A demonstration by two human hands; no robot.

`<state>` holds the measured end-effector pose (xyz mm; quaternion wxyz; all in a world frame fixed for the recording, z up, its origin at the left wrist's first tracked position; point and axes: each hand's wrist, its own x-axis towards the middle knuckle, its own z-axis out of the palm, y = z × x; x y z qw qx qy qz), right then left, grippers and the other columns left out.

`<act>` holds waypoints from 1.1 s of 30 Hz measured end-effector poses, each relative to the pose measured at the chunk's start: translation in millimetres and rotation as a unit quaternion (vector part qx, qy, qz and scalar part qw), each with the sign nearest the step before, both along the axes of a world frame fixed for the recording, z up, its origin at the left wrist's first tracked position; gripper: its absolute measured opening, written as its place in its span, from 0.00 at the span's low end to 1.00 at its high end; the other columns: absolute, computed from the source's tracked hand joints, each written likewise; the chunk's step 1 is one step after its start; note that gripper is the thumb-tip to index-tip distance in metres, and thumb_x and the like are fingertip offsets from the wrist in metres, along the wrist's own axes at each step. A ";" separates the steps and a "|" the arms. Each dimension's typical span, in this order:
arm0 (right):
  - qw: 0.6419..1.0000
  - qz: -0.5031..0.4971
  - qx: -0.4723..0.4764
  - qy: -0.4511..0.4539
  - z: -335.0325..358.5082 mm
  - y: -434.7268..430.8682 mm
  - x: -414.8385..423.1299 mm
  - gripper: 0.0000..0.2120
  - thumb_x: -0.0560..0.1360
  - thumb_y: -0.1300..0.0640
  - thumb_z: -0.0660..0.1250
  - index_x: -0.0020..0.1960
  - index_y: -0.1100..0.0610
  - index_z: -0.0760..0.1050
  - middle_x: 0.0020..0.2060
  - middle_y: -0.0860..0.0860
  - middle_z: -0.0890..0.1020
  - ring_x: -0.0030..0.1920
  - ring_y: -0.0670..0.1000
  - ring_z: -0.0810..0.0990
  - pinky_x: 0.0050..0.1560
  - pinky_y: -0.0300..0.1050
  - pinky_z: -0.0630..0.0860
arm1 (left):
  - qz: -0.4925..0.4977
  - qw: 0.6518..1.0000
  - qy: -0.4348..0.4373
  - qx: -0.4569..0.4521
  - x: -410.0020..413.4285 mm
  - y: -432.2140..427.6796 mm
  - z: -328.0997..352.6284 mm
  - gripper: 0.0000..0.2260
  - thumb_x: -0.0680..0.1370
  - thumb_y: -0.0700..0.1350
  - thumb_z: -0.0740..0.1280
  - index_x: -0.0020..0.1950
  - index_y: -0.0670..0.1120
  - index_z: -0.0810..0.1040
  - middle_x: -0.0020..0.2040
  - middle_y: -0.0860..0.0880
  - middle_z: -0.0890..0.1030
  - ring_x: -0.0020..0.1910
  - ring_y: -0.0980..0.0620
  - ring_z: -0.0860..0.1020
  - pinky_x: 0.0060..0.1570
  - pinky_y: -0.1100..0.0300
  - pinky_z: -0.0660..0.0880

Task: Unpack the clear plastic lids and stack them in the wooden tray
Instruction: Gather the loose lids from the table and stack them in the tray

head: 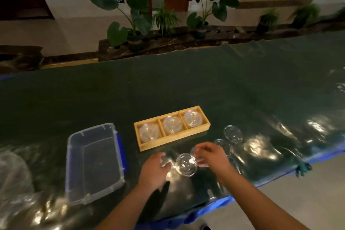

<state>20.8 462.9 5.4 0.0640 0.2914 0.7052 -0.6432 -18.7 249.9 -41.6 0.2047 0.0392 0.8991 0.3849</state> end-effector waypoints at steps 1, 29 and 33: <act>1.000 0.005 0.008 -0.010 -6.9 18.5 4.4 0.05 0.77 0.67 0.68 0.49 0.60 0.81 0.40 0.57 0.85 0.38 0.54 0.83 0.37 0.45 0.81 | 0.010 1.000 -0.020 -0.014 -0.1 15.4 -5.1 0.25 0.79 0.51 0.70 0.75 0.47 0.72 0.70 0.44 0.77 0.65 0.48 0.78 0.66 0.56 0.72; 0.899 0.196 0.359 -0.155 -93.1 152.7 27.3 0.20 0.67 0.45 0.76 0.55 0.49 0.77 0.50 0.48 0.76 0.51 0.52 0.80 0.48 0.44 0.76 | 0.252 0.958 -0.132 0.032 15.5 104.4 -47.5 0.10 0.70 0.35 0.78 0.44 0.45 0.79 0.49 0.39 0.84 0.43 0.44 0.82 0.45 0.51 0.80; 0.955 0.137 0.230 -0.129 -92.4 157.3 28.9 0.09 0.71 0.52 0.74 0.36 0.51 0.77 0.32 0.46 0.81 0.36 0.51 0.81 0.39 0.44 0.77 | 0.346 0.905 -0.185 0.166 13.6 93.3 -45.2 0.09 0.73 0.32 0.75 0.46 0.44 0.83 0.39 0.44 0.86 0.32 0.47 0.86 0.29 0.55 0.81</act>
